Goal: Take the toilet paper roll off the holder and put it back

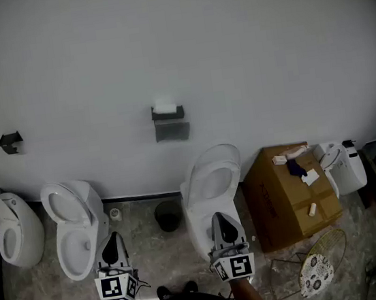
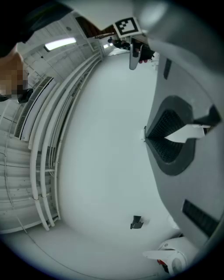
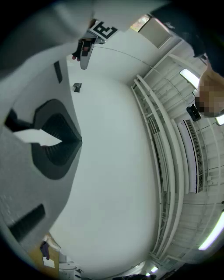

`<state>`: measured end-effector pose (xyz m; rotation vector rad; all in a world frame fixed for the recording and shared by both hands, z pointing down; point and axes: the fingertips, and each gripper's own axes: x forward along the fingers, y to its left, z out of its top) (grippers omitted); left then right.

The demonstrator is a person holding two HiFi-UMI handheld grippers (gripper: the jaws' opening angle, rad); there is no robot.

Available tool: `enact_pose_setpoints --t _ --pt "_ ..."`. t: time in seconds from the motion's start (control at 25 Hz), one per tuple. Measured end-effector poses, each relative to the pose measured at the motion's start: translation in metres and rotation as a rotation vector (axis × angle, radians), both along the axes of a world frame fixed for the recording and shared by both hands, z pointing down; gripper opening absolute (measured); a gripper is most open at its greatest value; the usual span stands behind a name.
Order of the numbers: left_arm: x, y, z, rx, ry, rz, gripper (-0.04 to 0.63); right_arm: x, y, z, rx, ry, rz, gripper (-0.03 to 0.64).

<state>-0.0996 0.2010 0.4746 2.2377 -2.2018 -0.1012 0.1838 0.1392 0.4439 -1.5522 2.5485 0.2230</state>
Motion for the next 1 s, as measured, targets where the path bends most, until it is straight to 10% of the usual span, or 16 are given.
enact_pose_setpoints --t 1.0 --pt "0.007 0.006 0.008 0.002 -0.014 0.044 0.003 -0.002 0.011 -0.005 0.001 -0.042 -0.012 0.002"
